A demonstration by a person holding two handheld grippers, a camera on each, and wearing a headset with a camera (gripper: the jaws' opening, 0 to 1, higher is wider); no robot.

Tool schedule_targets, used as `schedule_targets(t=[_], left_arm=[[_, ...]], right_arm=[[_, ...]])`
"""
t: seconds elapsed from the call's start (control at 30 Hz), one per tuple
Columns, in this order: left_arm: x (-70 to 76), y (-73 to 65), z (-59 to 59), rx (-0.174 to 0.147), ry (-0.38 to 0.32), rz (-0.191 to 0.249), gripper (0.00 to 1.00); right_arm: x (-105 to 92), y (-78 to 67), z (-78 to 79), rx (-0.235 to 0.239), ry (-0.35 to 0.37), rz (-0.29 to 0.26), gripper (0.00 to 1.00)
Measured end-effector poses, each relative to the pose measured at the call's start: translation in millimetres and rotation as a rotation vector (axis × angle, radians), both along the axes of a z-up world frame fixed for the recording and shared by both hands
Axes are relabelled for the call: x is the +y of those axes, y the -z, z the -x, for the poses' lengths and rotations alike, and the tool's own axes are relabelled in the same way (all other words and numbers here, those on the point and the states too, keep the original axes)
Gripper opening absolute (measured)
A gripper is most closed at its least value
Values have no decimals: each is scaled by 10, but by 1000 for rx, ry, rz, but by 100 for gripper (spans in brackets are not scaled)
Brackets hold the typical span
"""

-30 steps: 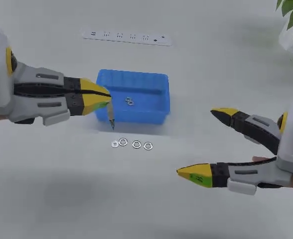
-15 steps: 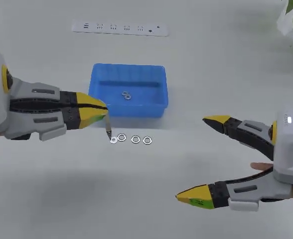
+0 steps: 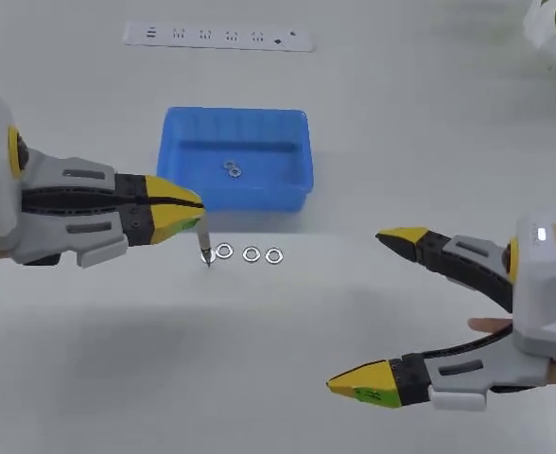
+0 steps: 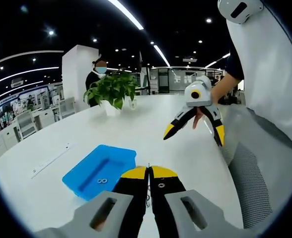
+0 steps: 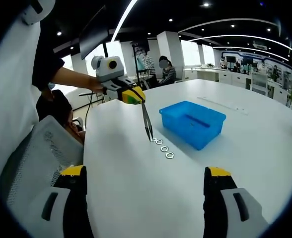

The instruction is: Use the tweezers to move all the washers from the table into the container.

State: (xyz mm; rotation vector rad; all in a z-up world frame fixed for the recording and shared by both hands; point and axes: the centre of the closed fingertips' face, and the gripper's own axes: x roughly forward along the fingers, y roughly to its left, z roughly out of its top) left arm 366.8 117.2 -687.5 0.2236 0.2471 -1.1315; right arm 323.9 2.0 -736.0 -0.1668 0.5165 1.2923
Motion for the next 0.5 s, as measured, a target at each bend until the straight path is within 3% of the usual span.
schedule_targets(t=[0.33, 0.43, 0.5], left_arm=[[10, 2, 27, -15, 16, -8, 4], [-22, -56, 15, -23, 12, 25, 4], [-25, -48, -11, -31, 11, 12, 4]], right_arm=[[89, -4, 55, 16, -19, -17, 97], [108, 2, 72, 20, -26, -18, 97], [103, 9, 67, 18, -24, -16, 96]])
